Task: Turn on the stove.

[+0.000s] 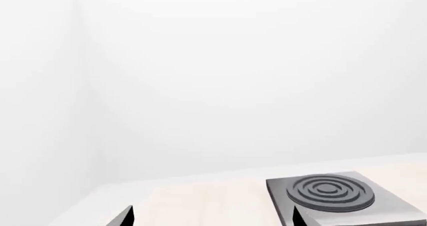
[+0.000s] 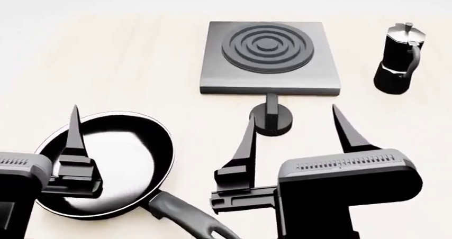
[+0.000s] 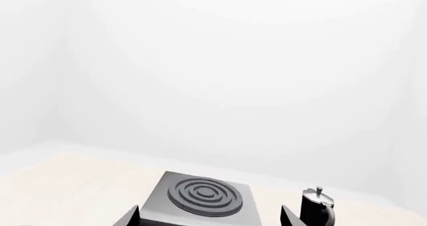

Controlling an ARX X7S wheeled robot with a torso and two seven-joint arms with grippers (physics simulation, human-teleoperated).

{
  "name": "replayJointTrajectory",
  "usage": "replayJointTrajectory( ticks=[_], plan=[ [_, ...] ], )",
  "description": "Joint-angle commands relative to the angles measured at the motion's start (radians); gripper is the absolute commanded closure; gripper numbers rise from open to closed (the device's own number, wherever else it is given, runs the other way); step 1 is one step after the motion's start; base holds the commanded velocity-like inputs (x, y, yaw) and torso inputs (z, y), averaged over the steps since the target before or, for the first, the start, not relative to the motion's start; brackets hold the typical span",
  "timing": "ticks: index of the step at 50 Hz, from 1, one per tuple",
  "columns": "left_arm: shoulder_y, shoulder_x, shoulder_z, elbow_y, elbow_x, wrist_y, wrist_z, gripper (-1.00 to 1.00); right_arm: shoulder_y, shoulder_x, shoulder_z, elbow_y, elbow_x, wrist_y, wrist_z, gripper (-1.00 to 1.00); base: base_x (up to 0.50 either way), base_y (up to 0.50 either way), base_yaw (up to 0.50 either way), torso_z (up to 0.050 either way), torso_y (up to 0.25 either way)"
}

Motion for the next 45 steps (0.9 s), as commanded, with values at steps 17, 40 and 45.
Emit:
replayJointTrajectory(
  ticks=[17,40,45],
  plan=[
    [-0.002,-0.01,0.012,0.005,-0.014,-0.002,-0.018,-1.0,0.004,0.009,-0.002,-0.008,0.017,0.012,0.014,-1.0,0.23,0.0,0.0,0.0,0.0],
    [-0.006,-0.02,0.025,0.008,-0.022,-0.006,-0.032,-1.0,0.009,0.016,-0.004,-0.013,0.024,0.021,0.029,-1.0,0.23,0.0,0.0,0.0,0.0],
    [-0.008,-0.02,0.015,0.007,-0.032,-0.008,-0.032,-1.0,0.009,0.018,-0.005,-0.011,0.024,0.019,0.033,-1.0,0.23,0.0,0.0,0.0,0.0]
  ],
)
